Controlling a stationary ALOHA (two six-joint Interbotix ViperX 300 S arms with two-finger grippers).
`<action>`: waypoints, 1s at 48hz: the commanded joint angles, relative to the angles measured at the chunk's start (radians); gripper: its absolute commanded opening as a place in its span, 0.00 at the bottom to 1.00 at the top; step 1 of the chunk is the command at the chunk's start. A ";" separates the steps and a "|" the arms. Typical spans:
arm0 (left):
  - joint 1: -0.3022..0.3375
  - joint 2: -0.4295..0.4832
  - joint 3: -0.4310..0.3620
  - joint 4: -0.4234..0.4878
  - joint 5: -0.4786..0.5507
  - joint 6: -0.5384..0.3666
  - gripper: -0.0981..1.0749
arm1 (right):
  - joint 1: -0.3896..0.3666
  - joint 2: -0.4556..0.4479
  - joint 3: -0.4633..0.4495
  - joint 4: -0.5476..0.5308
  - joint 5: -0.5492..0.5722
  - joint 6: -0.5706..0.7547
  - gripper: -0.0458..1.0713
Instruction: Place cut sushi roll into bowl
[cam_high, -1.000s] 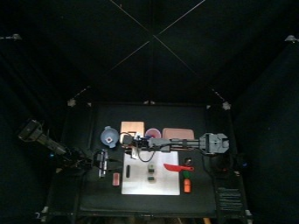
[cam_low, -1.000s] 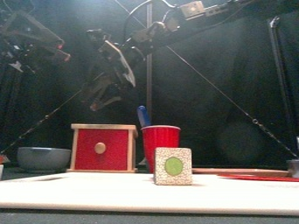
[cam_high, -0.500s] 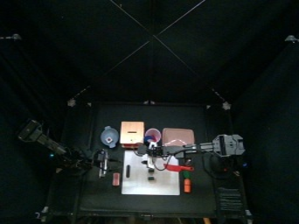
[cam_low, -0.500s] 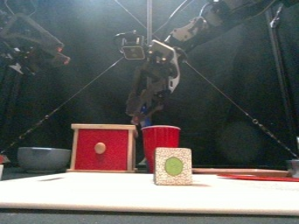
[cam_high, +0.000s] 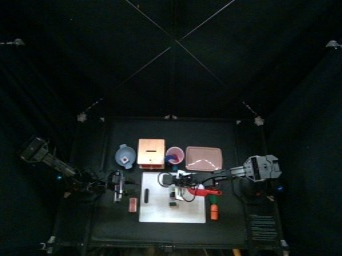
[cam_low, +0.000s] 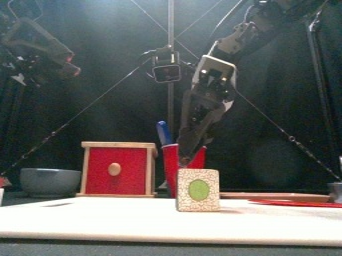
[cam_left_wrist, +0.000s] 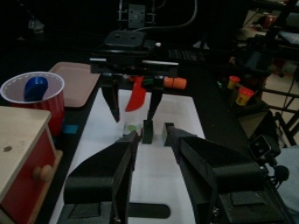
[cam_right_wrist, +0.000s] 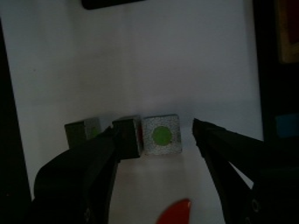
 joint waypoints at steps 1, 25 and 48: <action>0.003 0.000 -0.009 -0.005 0.003 0.000 0.73 | -0.006 -0.035 -0.003 0.002 -0.006 -0.002 0.89; 0.008 0.000 -0.002 -0.023 -0.003 0.000 0.73 | -0.054 -0.003 0.008 0.002 -0.011 -0.002 0.89; 0.012 0.000 0.003 -0.040 -0.003 0.000 0.73 | -0.028 0.017 0.011 0.015 -0.011 -0.002 0.95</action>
